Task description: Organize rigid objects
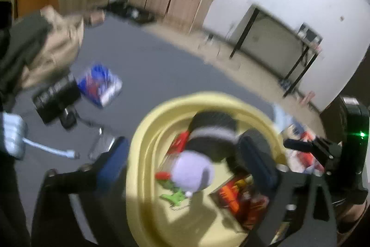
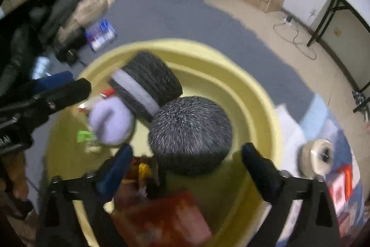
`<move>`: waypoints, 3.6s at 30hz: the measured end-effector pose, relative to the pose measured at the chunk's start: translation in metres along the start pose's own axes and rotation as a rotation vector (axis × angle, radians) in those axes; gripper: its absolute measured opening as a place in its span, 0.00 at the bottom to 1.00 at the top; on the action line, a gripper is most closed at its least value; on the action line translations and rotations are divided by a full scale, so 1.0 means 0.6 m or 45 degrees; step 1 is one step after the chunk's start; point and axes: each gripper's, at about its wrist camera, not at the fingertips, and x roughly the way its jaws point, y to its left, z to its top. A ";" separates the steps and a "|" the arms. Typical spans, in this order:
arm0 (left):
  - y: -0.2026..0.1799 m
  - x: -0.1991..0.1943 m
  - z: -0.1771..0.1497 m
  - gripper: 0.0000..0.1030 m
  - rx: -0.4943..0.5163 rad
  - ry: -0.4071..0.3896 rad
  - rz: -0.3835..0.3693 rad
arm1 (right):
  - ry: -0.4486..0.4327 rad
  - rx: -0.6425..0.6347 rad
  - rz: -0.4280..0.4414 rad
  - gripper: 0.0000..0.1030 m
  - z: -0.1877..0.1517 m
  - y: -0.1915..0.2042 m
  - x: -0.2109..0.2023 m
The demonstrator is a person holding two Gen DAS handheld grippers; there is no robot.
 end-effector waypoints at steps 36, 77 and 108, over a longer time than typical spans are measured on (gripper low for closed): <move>-0.461 0.213 -0.134 1.00 0.676 0.312 -0.374 | -0.337 0.967 -0.271 1.00 -0.388 -0.431 -0.276; -0.498 0.244 -0.160 0.56 0.755 0.262 -0.367 | -0.209 0.900 -0.281 0.20 -0.363 -0.425 -0.177; -0.287 -0.025 0.007 0.55 0.541 -0.186 -0.048 | -0.570 0.747 -0.186 0.19 -0.360 -0.367 -0.323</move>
